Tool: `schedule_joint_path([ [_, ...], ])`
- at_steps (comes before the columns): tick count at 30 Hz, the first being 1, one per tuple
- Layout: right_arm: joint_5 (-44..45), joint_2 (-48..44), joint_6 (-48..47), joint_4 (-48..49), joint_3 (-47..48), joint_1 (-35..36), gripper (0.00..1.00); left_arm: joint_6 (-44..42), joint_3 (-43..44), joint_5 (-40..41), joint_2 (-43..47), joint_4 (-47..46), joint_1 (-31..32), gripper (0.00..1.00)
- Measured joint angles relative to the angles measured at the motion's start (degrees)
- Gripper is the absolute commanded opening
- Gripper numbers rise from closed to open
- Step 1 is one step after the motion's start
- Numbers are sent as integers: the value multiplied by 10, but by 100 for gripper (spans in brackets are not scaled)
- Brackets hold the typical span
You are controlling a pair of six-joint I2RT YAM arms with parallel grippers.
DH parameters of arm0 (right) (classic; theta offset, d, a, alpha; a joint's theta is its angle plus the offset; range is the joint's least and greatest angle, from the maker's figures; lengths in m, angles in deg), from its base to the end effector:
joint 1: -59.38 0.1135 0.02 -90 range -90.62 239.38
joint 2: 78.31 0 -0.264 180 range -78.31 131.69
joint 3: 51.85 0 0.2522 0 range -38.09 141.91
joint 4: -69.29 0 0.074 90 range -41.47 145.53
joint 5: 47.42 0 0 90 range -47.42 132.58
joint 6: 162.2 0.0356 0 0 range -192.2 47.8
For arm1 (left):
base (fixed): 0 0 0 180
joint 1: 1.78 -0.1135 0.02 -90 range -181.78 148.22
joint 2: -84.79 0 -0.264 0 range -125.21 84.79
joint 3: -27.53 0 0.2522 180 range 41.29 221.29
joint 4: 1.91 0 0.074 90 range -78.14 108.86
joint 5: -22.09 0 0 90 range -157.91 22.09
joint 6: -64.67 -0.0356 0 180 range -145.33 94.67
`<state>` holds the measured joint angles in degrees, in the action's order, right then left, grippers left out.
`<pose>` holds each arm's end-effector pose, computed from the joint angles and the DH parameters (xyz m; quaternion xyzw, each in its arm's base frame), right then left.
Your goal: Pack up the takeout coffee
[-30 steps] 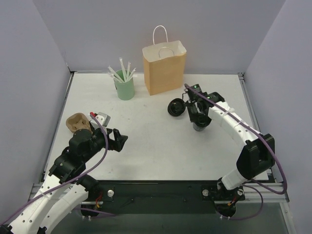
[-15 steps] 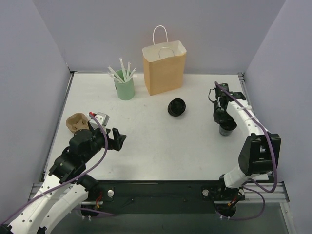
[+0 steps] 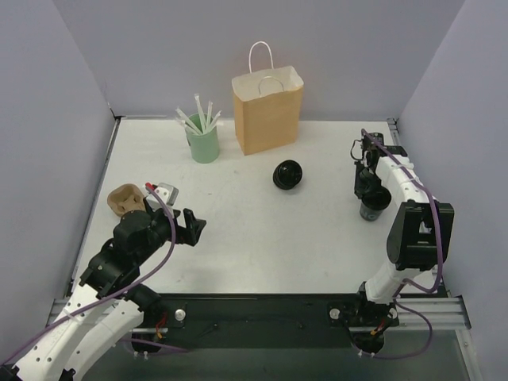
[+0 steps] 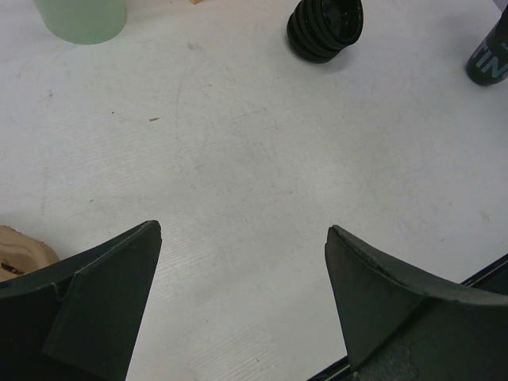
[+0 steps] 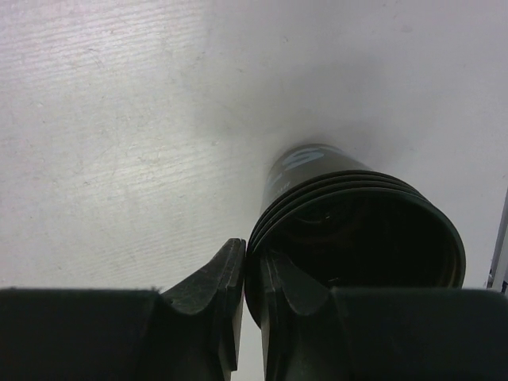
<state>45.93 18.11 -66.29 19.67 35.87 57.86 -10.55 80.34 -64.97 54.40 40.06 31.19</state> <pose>0.3562 -0.0115 0.2445 0.0703 0.9591 -0.0176 0.2737 0.1089 -0.0685 0.3066 0.1145 0.8087 -0.2142 0.5357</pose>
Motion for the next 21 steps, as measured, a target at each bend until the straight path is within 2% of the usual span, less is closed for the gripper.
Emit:
schedule_joint_path([
  [2, 0, 0, 0, 1, 0, -3, 22, 0, 0, -1, -1, 0, 0, 95],
  [6, 3, 0, 2, 1, 0, -5, 24, 0, 0, -3, -2, 0, 0, 95],
  [16, 8, -21, 13, -4, 0, -23, 15, 0, 0, -6, -2, 0, 0, 95],
  [19, 6, -22, 13, -4, 0, -27, 15, 0, 0, -7, -3, 0, 0, 95],
  [21, 4, -22, 13, -5, 0, -27, 21, 0, 0, -7, -5, 0, 0, 95],
])
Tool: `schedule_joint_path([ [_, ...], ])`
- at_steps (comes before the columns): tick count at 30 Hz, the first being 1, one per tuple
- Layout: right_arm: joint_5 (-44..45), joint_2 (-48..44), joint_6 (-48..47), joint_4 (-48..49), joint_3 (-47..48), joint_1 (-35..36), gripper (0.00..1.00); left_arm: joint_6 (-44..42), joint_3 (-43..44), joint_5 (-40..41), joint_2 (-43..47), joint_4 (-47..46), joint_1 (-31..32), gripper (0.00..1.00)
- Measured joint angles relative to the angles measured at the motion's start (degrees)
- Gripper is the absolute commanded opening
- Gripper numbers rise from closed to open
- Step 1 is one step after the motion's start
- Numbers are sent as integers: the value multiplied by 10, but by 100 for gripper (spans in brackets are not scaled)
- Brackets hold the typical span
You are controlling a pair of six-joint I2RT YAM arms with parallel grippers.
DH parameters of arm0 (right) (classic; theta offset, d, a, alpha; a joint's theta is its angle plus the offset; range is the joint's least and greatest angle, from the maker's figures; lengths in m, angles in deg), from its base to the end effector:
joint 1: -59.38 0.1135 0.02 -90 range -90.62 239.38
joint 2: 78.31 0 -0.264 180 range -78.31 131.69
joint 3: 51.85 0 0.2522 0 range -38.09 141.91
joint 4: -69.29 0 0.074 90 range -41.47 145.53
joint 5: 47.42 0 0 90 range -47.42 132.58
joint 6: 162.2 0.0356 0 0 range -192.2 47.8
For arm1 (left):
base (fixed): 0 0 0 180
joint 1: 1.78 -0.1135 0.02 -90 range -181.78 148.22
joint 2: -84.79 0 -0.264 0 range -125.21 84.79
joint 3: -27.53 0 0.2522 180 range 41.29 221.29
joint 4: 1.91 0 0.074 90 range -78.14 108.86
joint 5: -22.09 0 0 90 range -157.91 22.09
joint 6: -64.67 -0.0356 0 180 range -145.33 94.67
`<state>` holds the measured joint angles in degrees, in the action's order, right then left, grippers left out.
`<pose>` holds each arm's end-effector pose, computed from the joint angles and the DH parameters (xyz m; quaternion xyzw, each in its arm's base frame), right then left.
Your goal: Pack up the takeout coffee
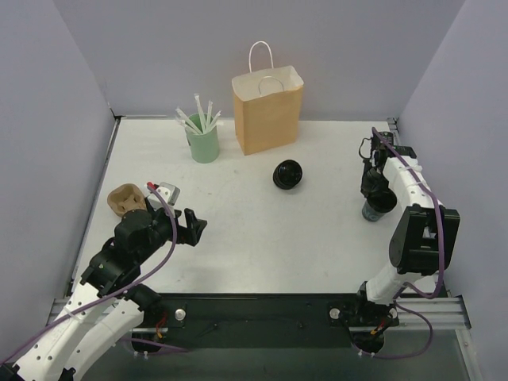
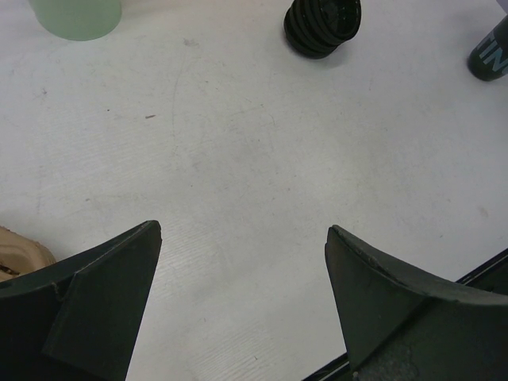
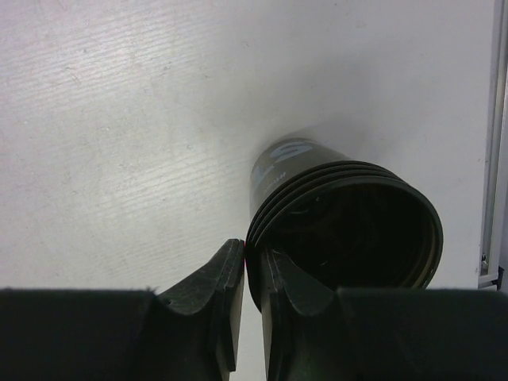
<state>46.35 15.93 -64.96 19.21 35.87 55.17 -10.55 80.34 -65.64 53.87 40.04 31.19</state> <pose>0.3493 -0.0281 0.2567 0.1049 0.9516 -0.0239 0.2879 0.1102 -0.0698 0.3056 0.1183 0.8108 -0.2171 0.5306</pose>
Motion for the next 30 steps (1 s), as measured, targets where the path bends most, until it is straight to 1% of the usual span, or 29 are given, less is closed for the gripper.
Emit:
schedule_joint_path([
  [3, -2, 0, 1, 0, 0, -3, 23, 0, 0, 0, -1, 0, 0, 95],
  [8, -2, -2, 2, -1, 0, -3, 17, 0, 0, 0, -2, 0, 0, 95],
  [16, -2, -16, 2, -2, 0, -3, 13, 0, 0, -2, -4, 0, 0, 95],
  [21, -2, -16, 2, -3, 0, -3, 6, 0, 0, -2, -4, 0, 0, 95],
  [24, -2, -16, 2, -3, 0, -4, 7, 0, 0, -2, -4, 0, 0, 95],
  [25, -2, -16, 2, -3, 0, -5, 8, 0, 0, -2, -4, 0, 0, 95],
  [26, -2, -16, 2, -3, 0, -5, 13, 0, 0, -2, -4, 0, 0, 95],
  [28, -2, -16, 3, -3, 0, -7, 16, 0, 0, -2, -4, 0, 0, 95],
  [30, -2, -16, 4, -4, 0, -7, 11, 0, 0, -2, -4, 0, 0, 95],
])
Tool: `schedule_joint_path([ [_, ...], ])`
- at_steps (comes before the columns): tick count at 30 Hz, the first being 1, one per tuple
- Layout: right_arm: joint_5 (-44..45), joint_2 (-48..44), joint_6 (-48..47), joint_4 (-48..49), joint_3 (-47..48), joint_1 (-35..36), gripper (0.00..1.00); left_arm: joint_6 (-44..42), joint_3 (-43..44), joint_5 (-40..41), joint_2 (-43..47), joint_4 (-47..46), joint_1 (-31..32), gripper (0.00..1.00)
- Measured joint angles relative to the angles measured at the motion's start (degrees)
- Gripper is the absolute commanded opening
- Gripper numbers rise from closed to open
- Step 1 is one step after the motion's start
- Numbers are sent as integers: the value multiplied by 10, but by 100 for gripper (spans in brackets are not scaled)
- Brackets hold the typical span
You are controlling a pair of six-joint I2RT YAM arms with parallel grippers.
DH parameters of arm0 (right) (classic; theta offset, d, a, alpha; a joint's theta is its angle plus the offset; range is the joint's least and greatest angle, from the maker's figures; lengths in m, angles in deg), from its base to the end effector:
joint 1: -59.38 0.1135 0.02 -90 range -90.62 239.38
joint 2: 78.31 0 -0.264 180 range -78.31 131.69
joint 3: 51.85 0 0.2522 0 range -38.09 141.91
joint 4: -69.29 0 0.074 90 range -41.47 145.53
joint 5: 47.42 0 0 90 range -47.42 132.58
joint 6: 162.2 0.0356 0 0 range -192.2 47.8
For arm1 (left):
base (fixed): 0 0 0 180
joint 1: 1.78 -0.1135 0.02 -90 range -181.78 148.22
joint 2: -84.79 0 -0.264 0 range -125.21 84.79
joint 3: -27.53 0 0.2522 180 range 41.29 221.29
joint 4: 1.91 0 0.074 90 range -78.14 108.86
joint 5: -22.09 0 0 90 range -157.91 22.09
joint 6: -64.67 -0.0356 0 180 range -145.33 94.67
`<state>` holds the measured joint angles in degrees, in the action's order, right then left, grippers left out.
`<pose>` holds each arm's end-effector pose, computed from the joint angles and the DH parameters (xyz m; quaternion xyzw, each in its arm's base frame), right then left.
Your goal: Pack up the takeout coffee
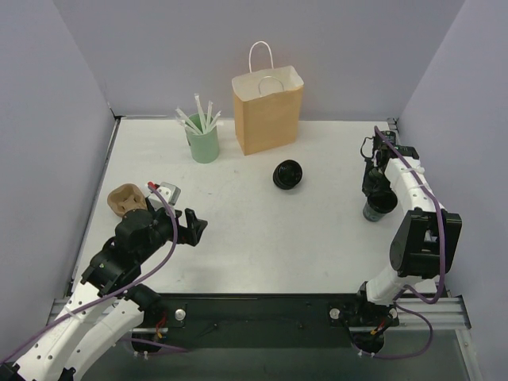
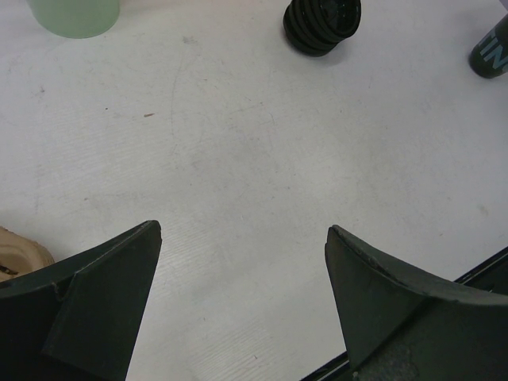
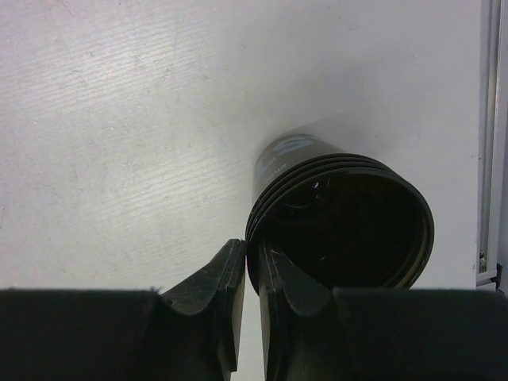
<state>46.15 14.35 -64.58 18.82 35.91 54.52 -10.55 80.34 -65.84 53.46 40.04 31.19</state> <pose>0.3443 -0.0315 0.2655 0.1129 0.9476 -0.0226 0.2981 0.1113 -0.0707 0.3048 0.1197 0.8127 -0.2172 0.5273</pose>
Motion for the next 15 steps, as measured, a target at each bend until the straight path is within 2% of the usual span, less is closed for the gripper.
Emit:
schedule_joint_path([
  [2, 0, 0, 0, -1, 2, 0, 3, 0, 0, 0, 0, 0, 0, 95],
  [4, 0, -1, 0, -2, 3, 0, 0, 0, 0, -1, 0, 0, 0, 95],
  [10, 0, -2, 0, -6, 7, 0, 0, 0, 0, -4, -2, 0, 0, 95],
  [13, 0, -2, 0, -8, 10, 0, 9, 0, 0, -4, -2, 0, 0, 95],
  [15, 1, -2, 1, -9, 12, 0, 9, 0, 0, -4, -2, 0, 0, 94],
])
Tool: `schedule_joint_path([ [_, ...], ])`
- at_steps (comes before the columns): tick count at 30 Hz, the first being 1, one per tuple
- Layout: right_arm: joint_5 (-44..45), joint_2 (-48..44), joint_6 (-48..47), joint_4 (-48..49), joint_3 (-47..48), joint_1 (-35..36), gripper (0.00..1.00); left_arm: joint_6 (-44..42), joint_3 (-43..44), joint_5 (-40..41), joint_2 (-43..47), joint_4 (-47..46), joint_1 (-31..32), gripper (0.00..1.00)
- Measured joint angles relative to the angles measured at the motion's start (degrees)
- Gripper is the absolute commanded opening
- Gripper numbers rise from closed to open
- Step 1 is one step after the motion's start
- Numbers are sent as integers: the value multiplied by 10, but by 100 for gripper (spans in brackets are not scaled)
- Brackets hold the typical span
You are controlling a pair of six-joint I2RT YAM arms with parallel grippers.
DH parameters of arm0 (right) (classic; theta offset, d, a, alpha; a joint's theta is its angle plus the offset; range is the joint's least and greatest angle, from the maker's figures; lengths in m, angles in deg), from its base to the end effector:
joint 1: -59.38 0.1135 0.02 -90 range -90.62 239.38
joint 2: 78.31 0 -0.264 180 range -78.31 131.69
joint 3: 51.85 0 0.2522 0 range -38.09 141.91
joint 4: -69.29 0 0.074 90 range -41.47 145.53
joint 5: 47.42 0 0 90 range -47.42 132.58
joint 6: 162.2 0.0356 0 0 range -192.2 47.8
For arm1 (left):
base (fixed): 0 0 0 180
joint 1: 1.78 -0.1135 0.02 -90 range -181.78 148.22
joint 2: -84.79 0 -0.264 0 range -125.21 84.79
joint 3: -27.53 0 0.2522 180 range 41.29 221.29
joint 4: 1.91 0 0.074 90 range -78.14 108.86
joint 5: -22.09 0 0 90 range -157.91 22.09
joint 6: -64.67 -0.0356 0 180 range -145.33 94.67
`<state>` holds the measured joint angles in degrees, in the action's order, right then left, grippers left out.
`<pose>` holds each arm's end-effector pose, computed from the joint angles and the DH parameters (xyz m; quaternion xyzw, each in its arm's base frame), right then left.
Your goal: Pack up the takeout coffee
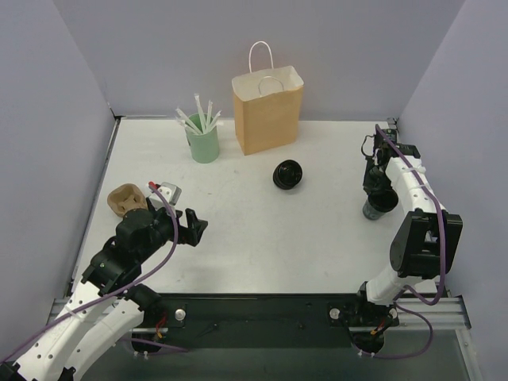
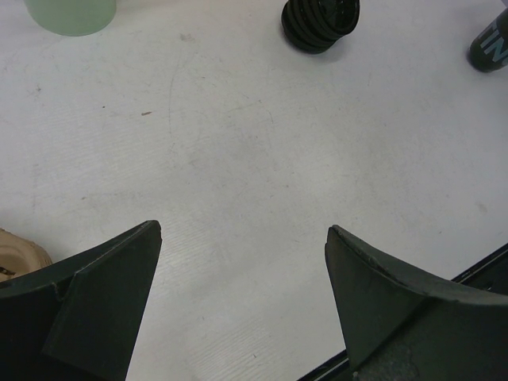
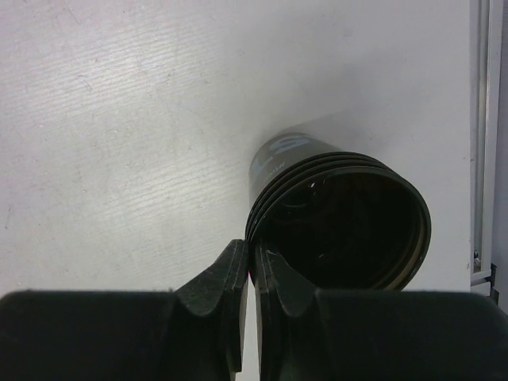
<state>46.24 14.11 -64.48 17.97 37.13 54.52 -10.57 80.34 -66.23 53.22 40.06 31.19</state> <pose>0.3447 -0.0316 0.2727 0.1140 0.9458 -0.0229 0.3032 0.1118 -0.0713 0.3043 0.1220 0.8137 -0.2189 0.5246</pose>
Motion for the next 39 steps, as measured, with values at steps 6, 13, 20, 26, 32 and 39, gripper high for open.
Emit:
schedule_joint_path([
  [6, 2, 0, -1, -2, 2, 0, 0, 0, 0, 0, -7, 0, 0, 94],
  [13, 5, 0, -1, -2, 2, 0, 3, 0, 0, 0, -11, 0, 0, 94],
  [20, 5, 0, -2, -5, 10, 0, 11, 0, 0, 0, -11, 0, 0, 94],
  [26, 3, 0, -3, -8, 10, 0, 14, 0, 0, 0, -11, 0, 0, 94],
  [32, 1, 0, -3, -9, 10, 0, 18, 0, 0, 0, -11, 0, 0, 94],
  [39, -4, 0, -3, -9, 10, 0, 3, 0, 0, 0, -11, 0, 0, 94],
])
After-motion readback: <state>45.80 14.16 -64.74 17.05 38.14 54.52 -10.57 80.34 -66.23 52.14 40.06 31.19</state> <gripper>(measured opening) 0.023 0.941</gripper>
